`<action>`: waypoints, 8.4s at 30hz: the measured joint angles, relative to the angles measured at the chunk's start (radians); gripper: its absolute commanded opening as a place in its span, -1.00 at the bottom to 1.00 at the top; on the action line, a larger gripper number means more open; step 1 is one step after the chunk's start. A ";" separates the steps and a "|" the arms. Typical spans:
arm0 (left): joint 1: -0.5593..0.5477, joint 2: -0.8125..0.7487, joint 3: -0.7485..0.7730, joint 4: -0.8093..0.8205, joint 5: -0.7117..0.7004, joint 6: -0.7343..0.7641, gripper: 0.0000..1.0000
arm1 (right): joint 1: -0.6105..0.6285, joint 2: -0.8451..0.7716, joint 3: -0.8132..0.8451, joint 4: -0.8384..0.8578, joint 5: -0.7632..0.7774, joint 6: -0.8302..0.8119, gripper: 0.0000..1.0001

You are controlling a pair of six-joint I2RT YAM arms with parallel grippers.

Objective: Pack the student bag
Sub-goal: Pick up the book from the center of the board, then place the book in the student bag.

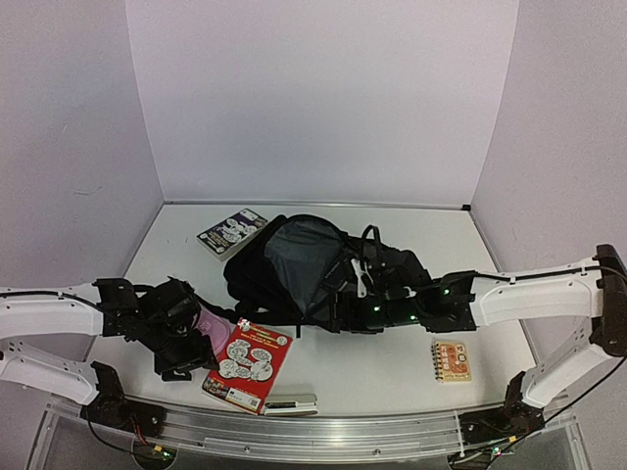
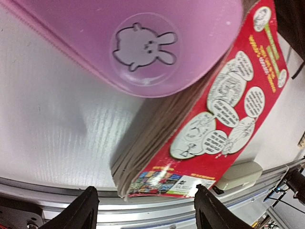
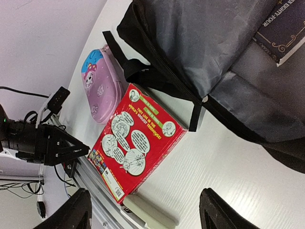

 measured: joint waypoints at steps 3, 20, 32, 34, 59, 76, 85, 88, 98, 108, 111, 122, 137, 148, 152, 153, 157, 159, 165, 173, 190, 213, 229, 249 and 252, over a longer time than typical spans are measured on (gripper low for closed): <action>0.000 0.004 -0.045 0.026 0.005 -0.015 0.20 | 0.021 0.011 0.000 0.007 0.008 0.011 0.46; 0.000 0.131 -0.115 0.254 0.083 -0.057 -0.12 | 0.076 0.199 0.029 0.083 -0.016 0.075 0.31; -0.001 0.037 -0.142 0.320 0.069 -0.095 -0.25 | 0.086 0.344 0.060 0.195 -0.087 0.139 0.17; -0.001 0.012 -0.150 0.339 0.067 -0.104 -0.25 | 0.086 0.368 0.061 0.211 -0.101 0.149 0.16; 0.000 0.085 -0.235 0.575 0.086 -0.118 -0.28 | 0.087 0.503 0.103 0.320 -0.189 0.219 0.07; 0.000 0.067 -0.242 0.597 0.116 -0.030 -0.67 | 0.069 0.524 0.109 0.339 -0.171 0.238 0.05; 0.000 -0.016 -0.266 0.741 0.114 -0.031 -0.66 | 0.070 0.533 0.115 0.349 -0.177 0.246 0.05; 0.000 -0.013 -0.266 0.773 0.113 -0.031 -0.66 | 0.071 0.537 0.119 0.355 -0.181 0.248 0.05; 0.000 0.019 -0.262 0.749 0.093 -0.040 -1.00 | 0.074 0.539 0.119 0.360 -0.182 0.249 0.10; -0.001 -0.126 -0.253 0.660 0.073 -0.012 -1.00 | 0.090 0.469 0.089 0.364 -0.164 0.258 0.51; -0.001 -0.227 -0.248 0.630 0.068 0.018 -1.00 | 0.089 0.381 0.060 0.363 -0.147 0.257 0.66; -0.001 -0.314 -0.008 0.535 0.090 0.235 -1.00 | 0.036 0.132 0.021 0.375 -0.132 0.227 0.94; 0.000 -0.118 0.135 0.605 0.212 0.399 -0.99 | 0.001 0.035 -0.012 0.422 -0.203 0.155 0.04; 0.002 -0.114 0.144 0.585 0.118 0.432 0.65 | -0.012 -0.066 -0.099 0.458 -0.145 0.148 -1.00; 0.017 -0.113 0.166 0.538 0.067 0.443 0.91 | -0.023 -0.110 -0.132 0.444 -0.135 0.146 -1.00; 0.022 -0.110 0.170 0.536 0.064 0.445 0.93 | -0.024 -0.117 -0.136 0.440 -0.136 0.144 -1.00; 0.033 -0.061 0.193 0.543 0.094 0.463 0.99 | -0.030 -0.144 -0.139 0.435 -0.156 0.125 -1.00; 0.033 -0.026 0.206 0.553 0.124 0.472 0.99 | -0.030 -0.162 -0.139 0.436 -0.180 0.112 -1.00; 0.034 0.064 0.234 0.650 0.269 0.494 0.73 | -0.030 -0.212 -0.139 0.447 -0.252 0.089 -1.00; 0.034 0.097 0.234 0.818 0.419 0.473 -0.36 | -0.030 -0.218 -0.140 0.454 -0.273 0.087 -1.00; 0.053 0.092 0.206 0.943 0.454 0.421 -1.00 | -0.052 -0.153 -0.101 0.487 -0.253 0.082 -0.41; 0.236 0.267 0.343 0.627 0.165 0.421 0.77 | -0.238 -0.273 -0.093 0.191 0.034 0.081 -1.00; 0.366 0.636 0.531 0.593 0.167 0.406 0.46 | -0.428 -0.302 -0.093 0.031 -0.021 0.058 -1.00; 0.374 0.682 0.633 0.760 0.358 0.493 -1.00 | -0.450 -0.148 -0.131 0.048 -0.124 0.139 -1.00; 0.374 0.653 0.643 0.789 0.401 0.514 -1.00 | -0.465 -0.075 -0.124 0.074 -0.158 0.173 -1.00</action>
